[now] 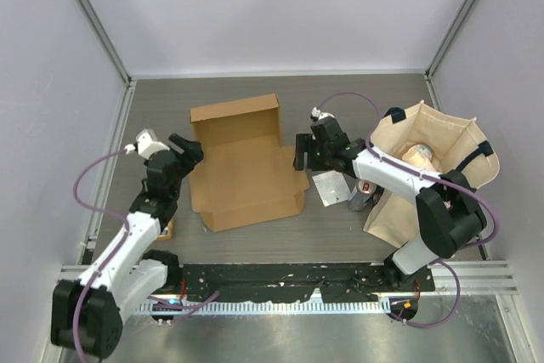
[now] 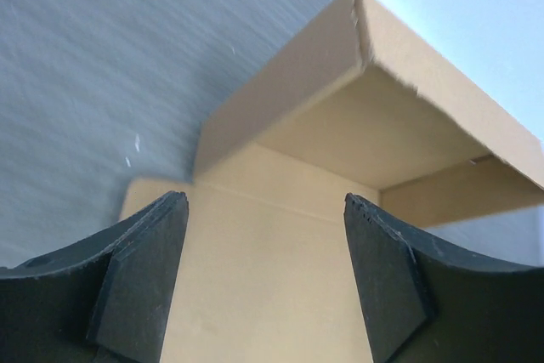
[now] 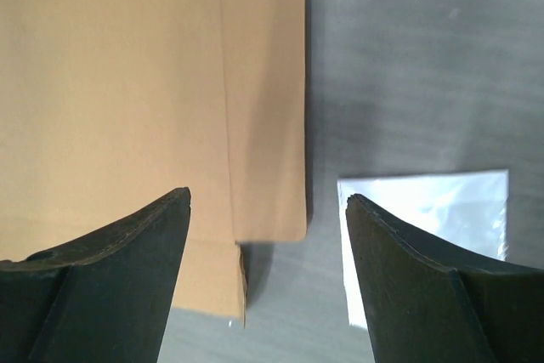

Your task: Fold the paper box

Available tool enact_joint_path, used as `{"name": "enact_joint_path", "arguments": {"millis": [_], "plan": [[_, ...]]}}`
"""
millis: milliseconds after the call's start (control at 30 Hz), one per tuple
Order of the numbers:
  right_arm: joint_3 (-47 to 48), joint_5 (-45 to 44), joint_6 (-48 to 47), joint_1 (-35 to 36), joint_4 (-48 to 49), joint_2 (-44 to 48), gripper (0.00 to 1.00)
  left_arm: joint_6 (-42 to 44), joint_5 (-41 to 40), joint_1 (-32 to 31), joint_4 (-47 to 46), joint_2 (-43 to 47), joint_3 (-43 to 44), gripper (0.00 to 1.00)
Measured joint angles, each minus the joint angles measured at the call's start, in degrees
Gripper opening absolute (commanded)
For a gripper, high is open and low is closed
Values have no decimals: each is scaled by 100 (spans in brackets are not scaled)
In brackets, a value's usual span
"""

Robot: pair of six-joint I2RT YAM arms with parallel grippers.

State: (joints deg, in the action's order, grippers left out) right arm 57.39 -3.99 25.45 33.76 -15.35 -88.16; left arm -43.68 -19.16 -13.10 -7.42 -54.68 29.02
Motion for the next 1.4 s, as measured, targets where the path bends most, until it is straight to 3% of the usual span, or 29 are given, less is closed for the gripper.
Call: {"name": "enact_joint_path", "arguments": {"millis": [133, 233, 333, 367, 433, 567, 700, 833, 967, 1167, 1400], "plan": [[-92, 509, 262, -15, -402, -26, 78, -1023, 638, -20, 376, 942, -667, 71], [-431, 699, 328, 66, -417, 90, 74, -1298, 1204, -175, 673, 1342, -828, 73], [-874, 844, 319, 197, -442, 232, 71, -1228, 1631, -726, 769, 1620, -791, 82], [-990, 861, 313, 234, -433, 243, 69, -1165, 1694, -931, 802, 1633, -756, 91], [-1174, 859, 289, 291, -420, 243, 66, -988, 1641, -1646, 927, 1523, -603, 94], [-1390, 887, 284, 304, -245, 328, 53, -437, 894, -3486, 1375, 745, 136, 97], [-1405, 1165, 424, 299, 101, 358, 37, 581, -343, -5230, 2188, -828, 1541, 97], [-1412, 1456, 682, 299, 417, 348, 16, 1871, -1252, -6133, 2852, -2479, 2881, 97], [-1412, 1631, 916, 286, 570, 348, 2, 3141, -1576, -6424, 3206, -3407, 3064, 96], [-1379, 2046, 1182, 129, 566, 407, 1, 4332, -1604, -6216, 3289, -3613, 2791, 96], [-1346, 2750, 1416, -131, 518, 660, 2, 4907, -1606, -6059, 3147, -3613, 2570, 94]]}}
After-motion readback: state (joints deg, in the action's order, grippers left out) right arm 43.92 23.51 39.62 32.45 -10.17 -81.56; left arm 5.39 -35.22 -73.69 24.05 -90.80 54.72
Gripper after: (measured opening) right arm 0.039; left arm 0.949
